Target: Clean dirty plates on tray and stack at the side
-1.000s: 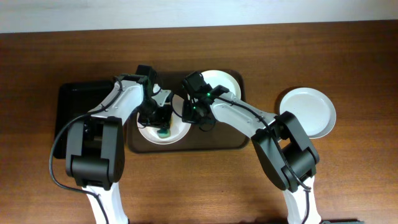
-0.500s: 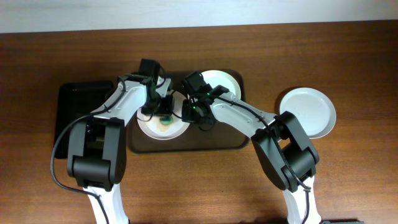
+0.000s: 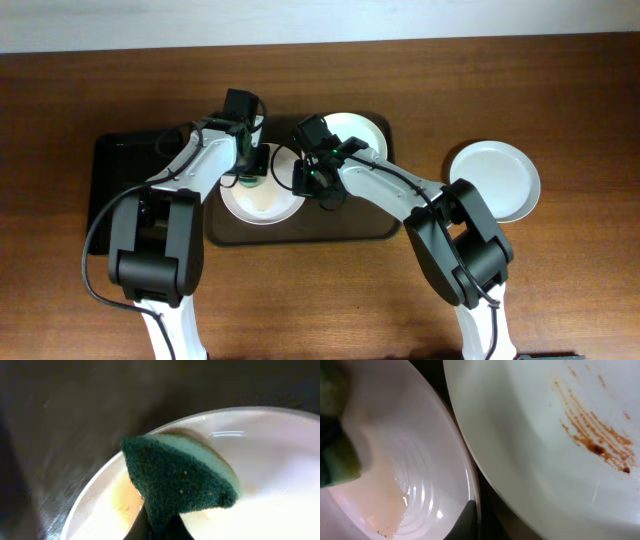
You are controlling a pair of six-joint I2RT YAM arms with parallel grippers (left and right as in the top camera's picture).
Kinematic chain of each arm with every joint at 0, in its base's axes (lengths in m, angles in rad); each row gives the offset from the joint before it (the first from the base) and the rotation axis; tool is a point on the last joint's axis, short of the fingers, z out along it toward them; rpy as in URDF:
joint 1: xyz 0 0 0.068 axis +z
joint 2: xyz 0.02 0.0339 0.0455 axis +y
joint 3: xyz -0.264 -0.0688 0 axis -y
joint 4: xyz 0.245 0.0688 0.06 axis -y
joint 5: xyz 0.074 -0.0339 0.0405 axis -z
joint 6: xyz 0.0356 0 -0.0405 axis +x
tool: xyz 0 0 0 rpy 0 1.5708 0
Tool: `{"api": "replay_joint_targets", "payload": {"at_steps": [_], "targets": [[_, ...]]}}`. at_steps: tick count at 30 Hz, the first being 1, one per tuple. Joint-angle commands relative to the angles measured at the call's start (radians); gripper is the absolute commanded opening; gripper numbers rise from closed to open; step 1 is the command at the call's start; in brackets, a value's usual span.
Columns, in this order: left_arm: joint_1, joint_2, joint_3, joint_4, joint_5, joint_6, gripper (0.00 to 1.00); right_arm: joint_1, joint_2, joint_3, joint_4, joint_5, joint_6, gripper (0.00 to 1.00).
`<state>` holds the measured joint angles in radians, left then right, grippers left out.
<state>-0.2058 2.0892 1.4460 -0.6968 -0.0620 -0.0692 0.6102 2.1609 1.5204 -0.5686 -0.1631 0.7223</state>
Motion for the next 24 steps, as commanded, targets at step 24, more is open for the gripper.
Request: {"api": "replay_joint_targets", "payload": {"at_steps": [24], "targets": [[0.114, 0.042, 0.157, -0.339, 0.459, 0.172, 0.01, 0.005, 0.025, -0.011, -0.021, 0.005, -0.012, 0.04]]}}
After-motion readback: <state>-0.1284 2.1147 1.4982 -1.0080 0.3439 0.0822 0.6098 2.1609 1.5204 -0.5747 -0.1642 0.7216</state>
